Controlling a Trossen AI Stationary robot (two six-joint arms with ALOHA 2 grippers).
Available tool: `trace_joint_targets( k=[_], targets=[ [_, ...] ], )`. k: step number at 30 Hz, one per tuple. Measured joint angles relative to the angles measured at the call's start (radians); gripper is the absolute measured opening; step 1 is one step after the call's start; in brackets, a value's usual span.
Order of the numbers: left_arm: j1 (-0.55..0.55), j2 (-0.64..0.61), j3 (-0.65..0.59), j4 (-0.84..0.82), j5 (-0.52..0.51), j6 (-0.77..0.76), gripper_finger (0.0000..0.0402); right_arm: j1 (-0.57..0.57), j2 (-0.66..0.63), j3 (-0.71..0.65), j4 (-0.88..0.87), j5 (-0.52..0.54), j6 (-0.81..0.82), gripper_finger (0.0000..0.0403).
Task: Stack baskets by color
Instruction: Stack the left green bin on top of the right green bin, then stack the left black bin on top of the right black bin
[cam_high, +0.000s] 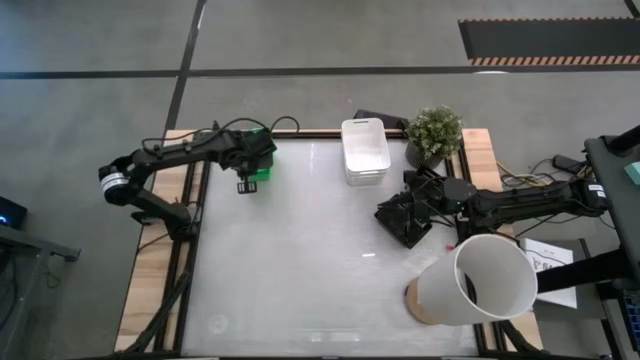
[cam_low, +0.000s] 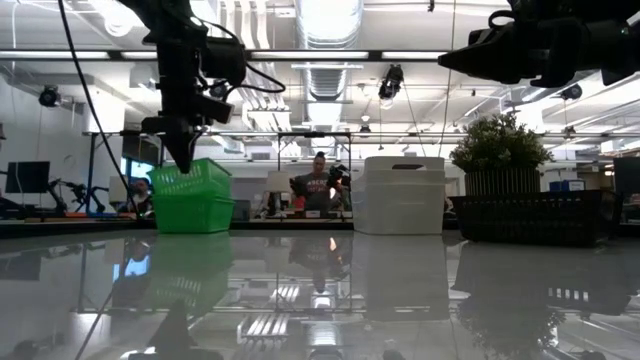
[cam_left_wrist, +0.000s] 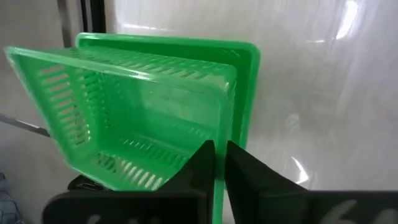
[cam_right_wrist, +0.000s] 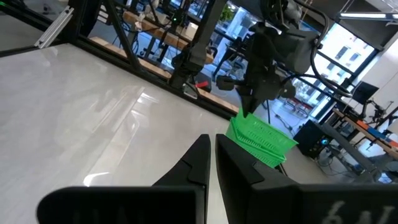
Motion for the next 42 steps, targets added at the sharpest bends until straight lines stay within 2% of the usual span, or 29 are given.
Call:
trace_joint_targets(
  k=[10, 18, 25, 30, 36, 42],
  targets=[
    [-0.001, -0.001, 0.0, 0.001, 0.002, 0.0, 0.0076, 0.0, 0.0, 0.0, -0.001, 0.0, 0.0, 0.0018],
    [-0.004, -0.013, 0.0, 0.001, 0.002, -0.008, 0.0088, 0.0, 0.0, 0.0, -0.002, 0.0, 0.0, 0.0018],
    [-0.052, -0.072, -0.002, 0.051, 0.006, -0.234, 0.0088, 0.0, 0.0, 0.0, -0.008, 0.01, 0.019, 0.0018],
    [-0.153, -0.139, -0.041, 0.262, 0.008, -0.305, 0.0089, 0.0, 0.0, 0.0, -0.008, 0.026, 0.059, 0.0018],
    [-0.261, -0.188, -0.139, 0.578, 0.008, -0.258, 0.0089, 0.0, 0.005, 0.0, -0.007, 0.026, 0.169, 0.0018],
    [-0.302, -0.212, -0.26, 0.9, 0.008, -0.155, 0.0089, 0.003, 0.058, 0.014, -0.012, 0.027, 0.274, 0.0018]
  ],
)
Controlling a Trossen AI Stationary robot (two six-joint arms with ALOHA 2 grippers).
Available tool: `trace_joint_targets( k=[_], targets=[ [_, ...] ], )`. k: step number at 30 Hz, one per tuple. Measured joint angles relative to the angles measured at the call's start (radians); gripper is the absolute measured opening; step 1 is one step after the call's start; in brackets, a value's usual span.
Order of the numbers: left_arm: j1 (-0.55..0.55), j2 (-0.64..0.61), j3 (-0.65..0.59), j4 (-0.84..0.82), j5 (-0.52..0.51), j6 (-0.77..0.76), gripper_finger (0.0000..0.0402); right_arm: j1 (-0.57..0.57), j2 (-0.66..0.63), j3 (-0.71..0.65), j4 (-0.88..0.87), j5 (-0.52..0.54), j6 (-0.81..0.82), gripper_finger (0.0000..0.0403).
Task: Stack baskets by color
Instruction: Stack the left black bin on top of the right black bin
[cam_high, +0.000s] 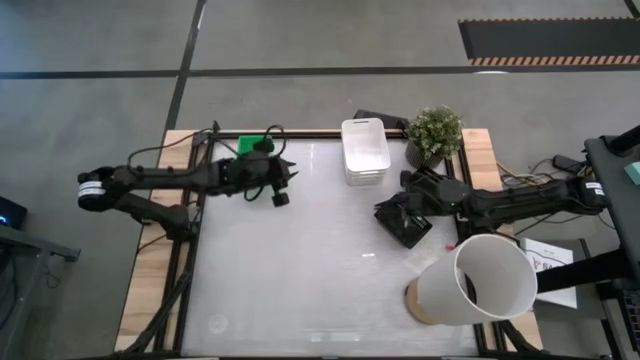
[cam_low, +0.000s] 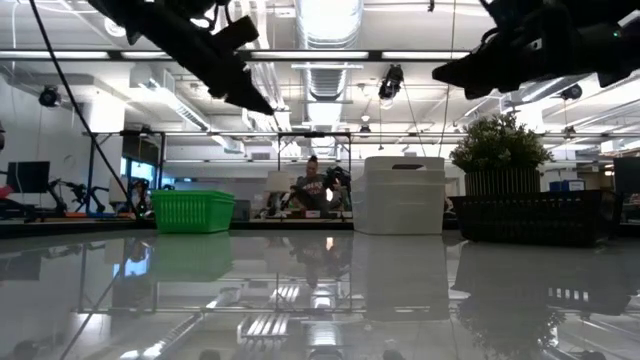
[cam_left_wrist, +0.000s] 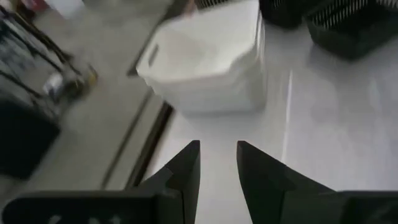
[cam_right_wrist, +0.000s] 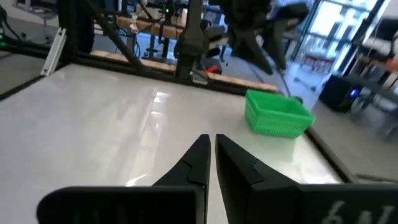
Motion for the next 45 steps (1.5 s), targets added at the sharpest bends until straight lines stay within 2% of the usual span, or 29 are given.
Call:
trace_joint_targets(
  k=[3, 7, 13, 24, 30, 34, 37, 45],
  targets=[
    [0.0, -0.004, -0.04, 0.138, -0.004, 0.052, 0.0089, 0.001, 0.047, 0.043, -0.042, 0.001, 0.047, 0.0018],
    [0.001, -0.009, -0.052, 0.223, -0.029, 0.101, 0.0089, 0.002, 0.109, 0.149, -0.225, 0.024, 0.149, 0.0018],
    [0.001, -0.01, -0.053, 0.234, -0.109, 0.128, 0.0089, 0.002, 0.199, 0.337, -0.582, 0.026, 0.332, 0.0018],
    [-0.012, -0.019, -0.098, 0.238, -0.109, 0.128, 0.0089, 0.004, 0.42, 0.692, -1.315, 0.02, 0.738, 0.0018],
    [-0.012, -0.032, -0.091, 0.241, -0.109, 0.135, 0.0089, 0.004, 0.565, 0.834, -1.594, -0.012, 0.862, 0.0018],
    [-0.012, -0.045, -0.109, 0.241, -0.109, 0.101, 0.0089, 0.01, 0.64, 0.901, -1.665, -0.015, 0.923, 0.0018],
    [-0.013, -0.046, -0.132, 0.24, -0.109, 0.094, 0.0089, 0.011, 0.679, 0.931, -1.662, -0.071, 0.933, 0.0027],
    [-0.012, -0.094, -0.21, 0.266, -0.109, 0.076, 0.0089, 0.011, 0.767, 0.954, -1.664, -0.091, 1.012, 0.0117]
  ],
)
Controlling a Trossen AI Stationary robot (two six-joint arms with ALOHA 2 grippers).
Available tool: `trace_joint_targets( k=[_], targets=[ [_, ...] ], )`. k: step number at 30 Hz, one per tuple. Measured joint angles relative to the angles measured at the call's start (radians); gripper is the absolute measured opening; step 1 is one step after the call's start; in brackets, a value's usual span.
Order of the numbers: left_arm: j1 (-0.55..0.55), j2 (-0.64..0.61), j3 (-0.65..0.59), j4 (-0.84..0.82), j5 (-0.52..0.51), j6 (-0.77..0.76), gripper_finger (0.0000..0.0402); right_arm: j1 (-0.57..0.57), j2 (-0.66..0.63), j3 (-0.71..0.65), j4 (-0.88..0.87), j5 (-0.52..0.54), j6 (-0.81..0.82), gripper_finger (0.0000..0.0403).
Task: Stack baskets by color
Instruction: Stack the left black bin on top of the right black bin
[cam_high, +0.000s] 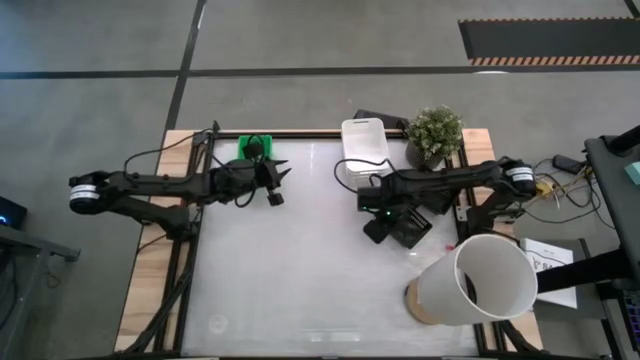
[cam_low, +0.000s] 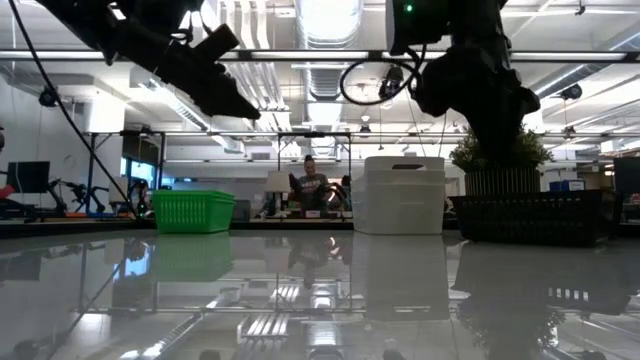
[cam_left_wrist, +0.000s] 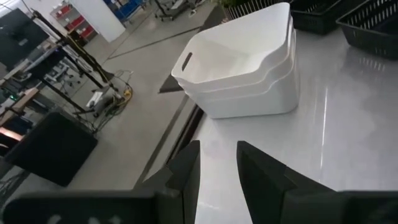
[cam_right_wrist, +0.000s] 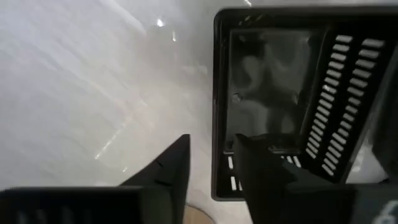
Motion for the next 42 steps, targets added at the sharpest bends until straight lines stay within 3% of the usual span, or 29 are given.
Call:
trace_joint_targets(
  k=[7, 14, 20, 30, 37, 42],
  targets=[
    [0.0, -0.057, -0.031, 0.001, 0.0, 0.0, 0.0089, 0.0, 0.062, 0.0, 0.005, -0.038, 0.022, 0.0176],
    [0.0, -0.092, -0.041, 0.006, 0.0, -0.002, 0.0089, 0.0, 0.137, 0.0, 0.01, -0.033, 0.017, 0.018],
    [0.0, -0.093, -0.042, 0.001, 0.0, -0.002, 0.0089, 0.0, 0.179, -0.002, 0.011, 0.01, 0.007, 0.0141],
    [0.0, -0.093, -0.042, -0.001, 0.0, -0.004, 0.0089, 0.0, 0.189, -0.002, 0.041, 0.037, 0.021, 0.0022],
    [0.0, -0.093, -0.043, -0.001, 0.0, -0.007, 0.0089, 0.0, 0.188, 0.027, 0.015, 0.037, 0.029, 0.0011],
    [0.0, -0.093, -0.043, -0.001, 0.001, -0.022, 0.0089, 0.007, 0.187, 0.117, -0.108, 0.036, 0.021, 0.001]
  ],
)
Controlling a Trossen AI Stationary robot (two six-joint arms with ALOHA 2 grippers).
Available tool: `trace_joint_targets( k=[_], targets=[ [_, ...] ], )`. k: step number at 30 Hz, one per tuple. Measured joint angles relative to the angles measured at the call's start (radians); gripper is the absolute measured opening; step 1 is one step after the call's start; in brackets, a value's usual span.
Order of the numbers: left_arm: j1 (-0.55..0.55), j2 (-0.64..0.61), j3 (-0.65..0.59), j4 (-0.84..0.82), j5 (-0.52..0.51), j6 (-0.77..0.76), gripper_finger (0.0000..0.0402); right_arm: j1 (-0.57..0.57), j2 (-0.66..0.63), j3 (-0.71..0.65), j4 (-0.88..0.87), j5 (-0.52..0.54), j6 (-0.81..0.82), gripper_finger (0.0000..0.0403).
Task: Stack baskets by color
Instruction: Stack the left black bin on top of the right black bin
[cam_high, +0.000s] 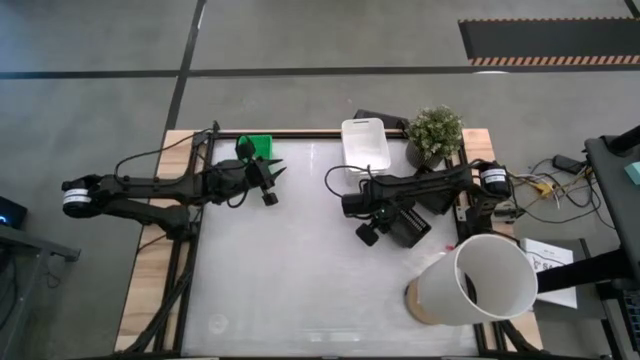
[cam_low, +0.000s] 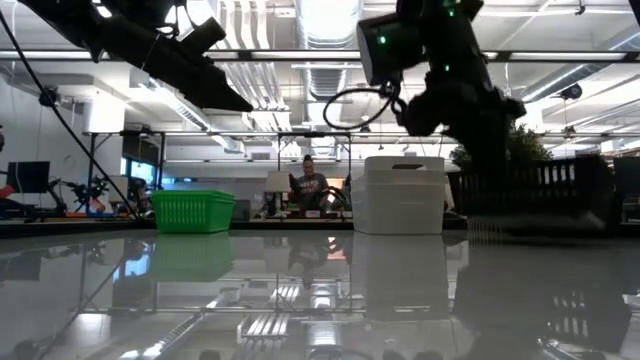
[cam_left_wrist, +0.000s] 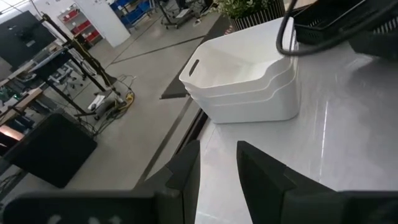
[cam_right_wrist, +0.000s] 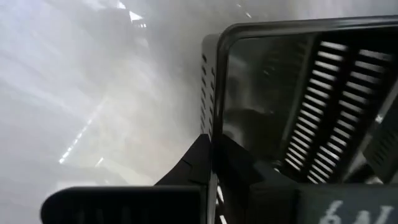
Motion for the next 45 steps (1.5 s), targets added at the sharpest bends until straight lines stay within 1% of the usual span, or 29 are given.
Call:
trace_joint_targets(
  k=[5, 8, 10, 12, 14, 17, 21, 24, 30, 33, 37, 39, 45],
  targets=[
    [0.0, 0.0, -0.001, 0.0, 0.0, 0.0, 0.0089, 0.003, -0.01, 0.091, -0.153, 0.013, -0.003, 0.0009],
    [0.0, 0.0, -0.001, 0.0, 0.0, 0.0, 0.0089, 0.003, -0.017, 0.128, -0.254, 0.096, -0.029, 0.0009],
    [0.0, 0.0, -0.001, 0.0, 0.0, 0.0, 0.0089, 0.003, -0.031, 0.132, -0.267, 0.142, -0.08, 0.0009],
    [0.0, 0.0, -0.001, 0.0, 0.0, 0.0, 0.0089, 0.001, -0.06, 0.124, -0.248, 0.16, -0.134, 0.0009],
    [0.0, 0.0, -0.001, -0.001, 0.0, 0.0, 0.0089, -0.002, -0.077, 0.119, -0.266, 0.184, -0.173, 0.0009],
    [0.0, 0.0, -0.002, -0.001, 0.0, 0.0, 0.0089, -0.015, -0.116, 0.087, -0.257, 0.208, -0.206, 0.0009],
    [0.0, 0.0, -0.003, -0.001, 0.0, 0.0, 0.0089, -0.038, -0.185, 0.03, -0.263, 0.213, -0.212, 0.0009],
    [0.0, 0.0, -0.003, -0.001, 0.0, 0.0, 0.0089, -0.056, -0.238, -0.032, -0.262, 0.215, -0.213, 0.0009],
    [0.0, 0.0, -0.003, -0.001, 0.0, 0.0, 0.0089, -0.104, -0.334, -0.162, -0.25, 0.25, -0.215, 0.0009],
    [0.0, 0.0, -0.003, -0.001, 0.0, 0.0, 0.0089, -0.123, -0.359, -0.209, -0.244, 0.286, -0.216, 0.0009],
    [0.001, 0.0, -0.003, -0.001, 0.0, 0.0, 0.0089, -0.145, -0.369, -0.252, -0.235, 0.295, -0.23, 0.0009],
    [0.001, 0.0, -0.003, -0.001, 0.0, 0.0, 0.0089, -0.151, -0.367, -0.265, -0.221, 0.317, -0.231, 0.0009],
    [0.001, 0.0, -0.003, 0.0, 0.0, 0.0, 0.0089, -0.162, -0.36, -0.288, -0.184, 0.341, -0.248, 0.0013]
  ],
)
